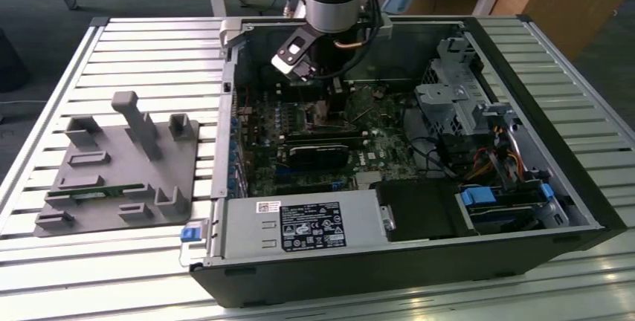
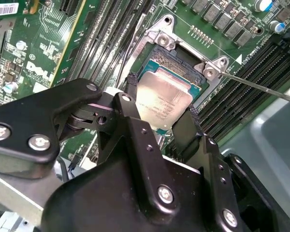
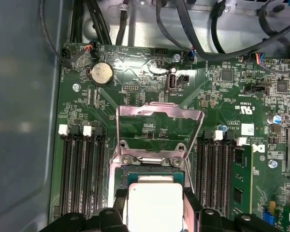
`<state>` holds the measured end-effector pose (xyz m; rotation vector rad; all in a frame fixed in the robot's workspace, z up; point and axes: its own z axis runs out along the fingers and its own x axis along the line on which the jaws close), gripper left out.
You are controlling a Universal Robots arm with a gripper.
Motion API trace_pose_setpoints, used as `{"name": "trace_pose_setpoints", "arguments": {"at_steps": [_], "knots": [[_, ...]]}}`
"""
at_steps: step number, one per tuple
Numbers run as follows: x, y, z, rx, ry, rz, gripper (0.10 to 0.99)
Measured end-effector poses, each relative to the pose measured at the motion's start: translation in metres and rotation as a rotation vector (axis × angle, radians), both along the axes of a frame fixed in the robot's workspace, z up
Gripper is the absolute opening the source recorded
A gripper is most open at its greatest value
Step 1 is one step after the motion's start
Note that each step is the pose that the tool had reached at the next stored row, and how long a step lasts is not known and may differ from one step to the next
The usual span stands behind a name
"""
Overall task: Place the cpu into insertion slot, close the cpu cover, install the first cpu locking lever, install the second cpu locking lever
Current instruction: 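Place the cpu into insertion slot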
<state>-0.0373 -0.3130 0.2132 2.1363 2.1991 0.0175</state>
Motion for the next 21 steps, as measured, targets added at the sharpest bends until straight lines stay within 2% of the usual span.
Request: {"name": "trace_pose_setpoints", "arguments": {"at_steps": [7, 21], "knots": [[-0.0010, 0.0001, -0.0062, 0.000, 0.0000, -0.005, 0.541], [-0.0011, 0.0001, -0.0139, 0.000, 0.0000, -0.006, 0.541]]}}
